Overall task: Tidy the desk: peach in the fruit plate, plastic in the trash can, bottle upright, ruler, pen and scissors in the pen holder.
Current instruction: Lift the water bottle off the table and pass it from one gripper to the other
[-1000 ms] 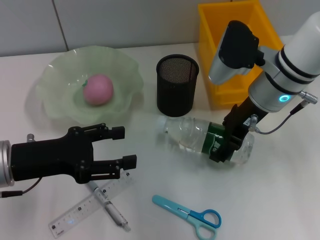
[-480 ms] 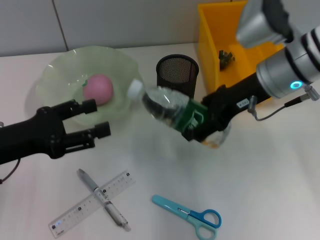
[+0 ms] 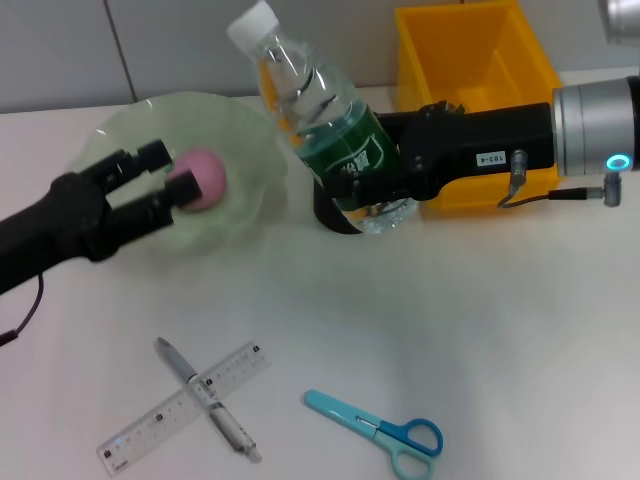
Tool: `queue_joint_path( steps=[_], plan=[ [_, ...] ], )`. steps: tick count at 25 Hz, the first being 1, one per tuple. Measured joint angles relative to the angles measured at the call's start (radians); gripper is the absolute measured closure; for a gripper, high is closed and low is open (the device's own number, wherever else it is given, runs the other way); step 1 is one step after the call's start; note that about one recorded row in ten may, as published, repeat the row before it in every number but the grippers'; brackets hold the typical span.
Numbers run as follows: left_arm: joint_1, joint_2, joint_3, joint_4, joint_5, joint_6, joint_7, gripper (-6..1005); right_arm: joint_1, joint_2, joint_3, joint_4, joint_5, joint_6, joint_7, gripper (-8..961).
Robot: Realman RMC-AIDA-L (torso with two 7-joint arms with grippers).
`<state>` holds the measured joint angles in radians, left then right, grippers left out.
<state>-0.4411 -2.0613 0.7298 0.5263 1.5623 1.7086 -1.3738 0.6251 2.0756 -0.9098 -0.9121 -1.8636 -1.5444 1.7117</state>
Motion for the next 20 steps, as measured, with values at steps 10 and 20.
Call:
queue_joint_path(
  steps=[10,20],
  plan=[
    [-0.036,-0.005,-0.031,-0.132,-0.142,0.035,0.027,191,0.024,0.002,-0.021,0.223,0.136,-0.04,-0.183,185],
    [-0.073,-0.007,-0.028,-0.173,-0.148,0.057,0.012,191,0.049,0.005,-0.049,0.285,0.138,-0.062,-0.236,184]
  ],
)
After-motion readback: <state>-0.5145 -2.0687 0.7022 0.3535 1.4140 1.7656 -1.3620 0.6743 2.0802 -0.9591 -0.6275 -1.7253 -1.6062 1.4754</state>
